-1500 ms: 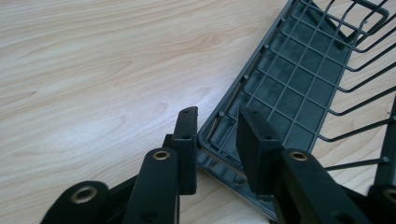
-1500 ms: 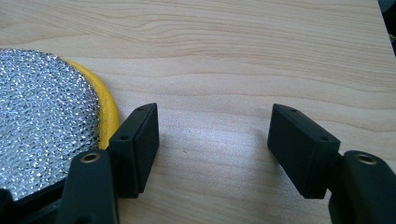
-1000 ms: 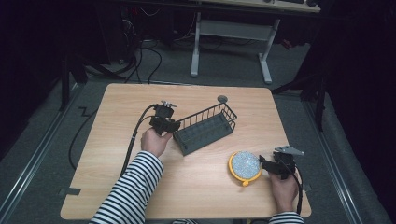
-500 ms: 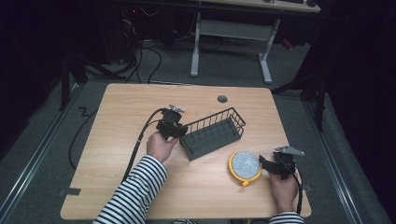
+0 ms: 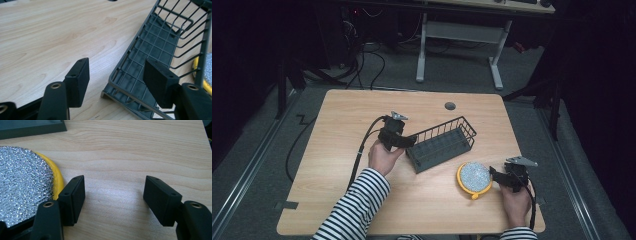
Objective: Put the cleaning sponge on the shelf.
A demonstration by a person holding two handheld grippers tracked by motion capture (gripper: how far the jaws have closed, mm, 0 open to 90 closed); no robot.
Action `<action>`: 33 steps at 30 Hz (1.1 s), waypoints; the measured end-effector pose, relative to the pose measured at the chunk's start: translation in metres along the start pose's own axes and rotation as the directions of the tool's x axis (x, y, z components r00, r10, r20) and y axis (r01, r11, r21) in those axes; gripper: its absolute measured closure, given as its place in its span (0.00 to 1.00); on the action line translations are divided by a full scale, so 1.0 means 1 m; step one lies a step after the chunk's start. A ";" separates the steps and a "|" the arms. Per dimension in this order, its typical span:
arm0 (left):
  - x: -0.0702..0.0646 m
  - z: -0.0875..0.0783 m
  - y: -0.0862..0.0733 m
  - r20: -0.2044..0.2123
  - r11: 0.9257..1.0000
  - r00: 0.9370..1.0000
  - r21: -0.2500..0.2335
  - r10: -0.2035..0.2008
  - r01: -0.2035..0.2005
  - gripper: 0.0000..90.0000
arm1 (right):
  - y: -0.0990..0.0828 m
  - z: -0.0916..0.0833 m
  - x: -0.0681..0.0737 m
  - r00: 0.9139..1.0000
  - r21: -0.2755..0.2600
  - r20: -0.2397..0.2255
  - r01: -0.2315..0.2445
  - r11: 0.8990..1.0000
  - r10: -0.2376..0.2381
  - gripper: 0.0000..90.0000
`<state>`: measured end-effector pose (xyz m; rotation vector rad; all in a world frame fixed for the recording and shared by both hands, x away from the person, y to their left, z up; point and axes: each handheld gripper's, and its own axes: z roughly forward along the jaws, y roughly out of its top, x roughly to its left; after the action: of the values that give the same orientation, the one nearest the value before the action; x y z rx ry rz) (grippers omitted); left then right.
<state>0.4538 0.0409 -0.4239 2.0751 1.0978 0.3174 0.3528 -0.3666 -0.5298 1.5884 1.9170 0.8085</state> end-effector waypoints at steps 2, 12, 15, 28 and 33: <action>0.004 -0.006 0.000 -0.007 1.000 1.000 -0.005 0.000 0.000 0.41 | 0.000 0.000 0.000 1.000 0.000 0.000 0.000 1.000 0.000 0.38; 0.024 -0.030 -0.008 -0.051 0.998 0.998 -0.056 -0.024 0.021 0.38 | 0.000 0.000 0.000 1.000 0.000 0.000 0.000 1.000 0.000 0.38; 0.032 -0.036 -0.014 -0.032 0.996 0.998 -0.061 -0.062 0.060 0.37 | 0.000 0.000 0.000 1.000 0.000 0.000 0.000 1.000 0.000 0.38; 0.052 -0.053 -0.035 -0.039 0.992 0.994 -0.078 -0.101 0.098 0.36 | 0.000 0.000 0.000 1.000 -0.001 0.001 0.000 1.000 0.000 0.38; 0.057 -0.057 -0.044 -0.040 0.992 0.994 -0.083 -0.102 0.098 0.37 | 0.000 0.000 0.000 1.000 0.000 0.001 -0.001 1.000 0.001 0.38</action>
<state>0.4315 0.1297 -0.4238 1.9430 1.1919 0.3540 0.3527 -0.3666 -0.5298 1.5891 1.9160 0.8083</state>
